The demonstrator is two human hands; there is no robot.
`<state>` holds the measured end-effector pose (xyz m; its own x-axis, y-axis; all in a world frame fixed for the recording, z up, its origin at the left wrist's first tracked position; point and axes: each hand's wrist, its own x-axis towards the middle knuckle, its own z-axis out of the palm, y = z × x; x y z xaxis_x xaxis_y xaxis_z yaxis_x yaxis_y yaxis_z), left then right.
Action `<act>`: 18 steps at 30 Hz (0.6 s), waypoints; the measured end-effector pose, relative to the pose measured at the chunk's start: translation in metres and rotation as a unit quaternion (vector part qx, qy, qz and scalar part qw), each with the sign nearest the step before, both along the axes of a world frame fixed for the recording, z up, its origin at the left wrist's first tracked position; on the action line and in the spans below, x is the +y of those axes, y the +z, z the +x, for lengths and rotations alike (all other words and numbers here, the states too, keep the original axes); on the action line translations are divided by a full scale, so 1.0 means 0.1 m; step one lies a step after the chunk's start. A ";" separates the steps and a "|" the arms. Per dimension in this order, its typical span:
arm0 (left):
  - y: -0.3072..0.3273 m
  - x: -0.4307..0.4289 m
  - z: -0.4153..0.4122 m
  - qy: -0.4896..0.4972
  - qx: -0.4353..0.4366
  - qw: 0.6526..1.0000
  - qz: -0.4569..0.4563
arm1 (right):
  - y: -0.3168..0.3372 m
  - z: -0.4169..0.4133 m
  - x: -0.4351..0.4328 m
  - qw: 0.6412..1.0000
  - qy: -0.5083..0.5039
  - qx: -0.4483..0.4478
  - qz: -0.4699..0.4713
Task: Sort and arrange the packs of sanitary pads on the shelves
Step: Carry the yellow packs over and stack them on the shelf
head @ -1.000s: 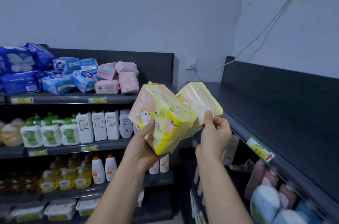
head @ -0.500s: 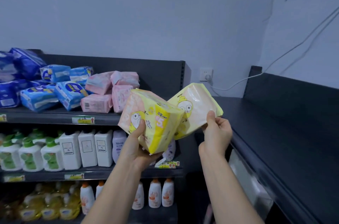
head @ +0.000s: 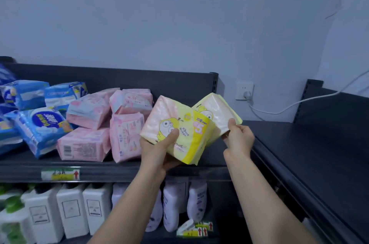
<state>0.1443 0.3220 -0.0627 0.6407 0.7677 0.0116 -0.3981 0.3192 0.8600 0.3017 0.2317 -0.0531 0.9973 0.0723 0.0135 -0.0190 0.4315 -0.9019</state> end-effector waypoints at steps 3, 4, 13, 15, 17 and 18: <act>-0.02 0.21 0.25 -0.002 0.026 1.000 -0.001 | -0.10 0.26 0.25 0.998 0.033 0.047 -0.015; -0.04 0.27 0.32 -0.001 0.035 0.999 -0.004 | -0.11 0.34 0.31 0.997 0.047 0.061 -0.011; 0.06 0.68 0.83 0.046 0.033 0.998 -0.037 | -0.15 1.11 0.80 0.975 0.162 0.147 -0.042; 0.10 0.74 0.91 0.039 0.045 0.996 -0.059 | -0.16 1.21 0.82 0.967 0.191 0.151 -0.072; 0.12 0.81 0.99 0.037 0.052 0.994 -0.089 | -0.15 1.27 0.81 0.958 0.220 0.151 -0.107; 0.12 0.82 1.03 0.037 0.048 0.993 -0.101 | -0.16 1.31 0.80 0.952 0.234 0.148 -0.128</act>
